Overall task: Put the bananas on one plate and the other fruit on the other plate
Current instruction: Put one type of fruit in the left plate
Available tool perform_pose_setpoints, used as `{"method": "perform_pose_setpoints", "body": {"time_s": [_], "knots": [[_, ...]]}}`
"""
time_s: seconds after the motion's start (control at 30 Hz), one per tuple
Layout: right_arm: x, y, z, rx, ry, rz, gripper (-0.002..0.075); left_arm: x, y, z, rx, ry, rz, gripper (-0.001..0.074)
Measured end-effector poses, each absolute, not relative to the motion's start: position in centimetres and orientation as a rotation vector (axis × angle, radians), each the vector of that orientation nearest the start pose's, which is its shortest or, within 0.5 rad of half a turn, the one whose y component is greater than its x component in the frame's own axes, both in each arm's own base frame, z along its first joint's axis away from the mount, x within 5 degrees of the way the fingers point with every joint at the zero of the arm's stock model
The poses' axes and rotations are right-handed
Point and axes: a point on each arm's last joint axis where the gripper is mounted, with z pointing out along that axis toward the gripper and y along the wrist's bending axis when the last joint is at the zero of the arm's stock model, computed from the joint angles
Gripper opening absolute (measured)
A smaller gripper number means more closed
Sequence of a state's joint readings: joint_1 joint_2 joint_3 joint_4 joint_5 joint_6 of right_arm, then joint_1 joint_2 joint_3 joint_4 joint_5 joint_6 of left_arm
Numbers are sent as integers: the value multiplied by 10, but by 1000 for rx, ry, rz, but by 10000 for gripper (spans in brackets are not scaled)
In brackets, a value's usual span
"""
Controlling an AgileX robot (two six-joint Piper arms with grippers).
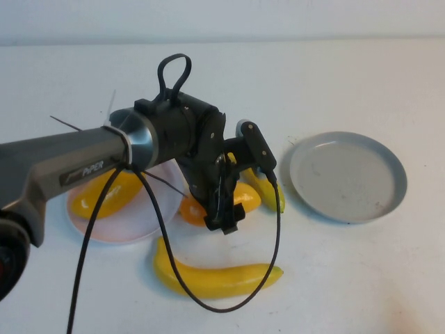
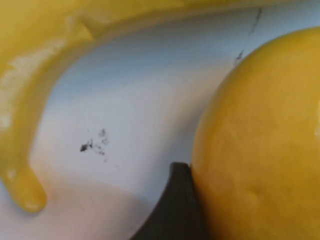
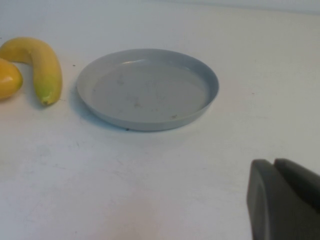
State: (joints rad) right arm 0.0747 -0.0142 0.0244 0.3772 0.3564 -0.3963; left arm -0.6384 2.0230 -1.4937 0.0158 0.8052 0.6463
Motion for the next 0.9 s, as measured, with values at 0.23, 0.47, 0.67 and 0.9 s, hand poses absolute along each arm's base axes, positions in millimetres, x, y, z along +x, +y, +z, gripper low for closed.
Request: {"method": "perform_pose_setpoints", "body": {"time_s": [0.23, 0.47, 0.67, 0.9], "knots": [[52, 16, 176, -196, 1817, 142, -15, 329, -244, 230, 1504, 2309, -27, 554], [52, 16, 176, -195, 1817, 140, -16, 315, -228, 259, 1301, 2476, 5, 554], [52, 16, 176, -195, 1817, 140, -15, 315, -213, 263, 1134, 2598, 161, 554], [52, 16, 176, -195, 1817, 140, -16, 330, -185, 263, 955, 2691, 160, 554]]}}
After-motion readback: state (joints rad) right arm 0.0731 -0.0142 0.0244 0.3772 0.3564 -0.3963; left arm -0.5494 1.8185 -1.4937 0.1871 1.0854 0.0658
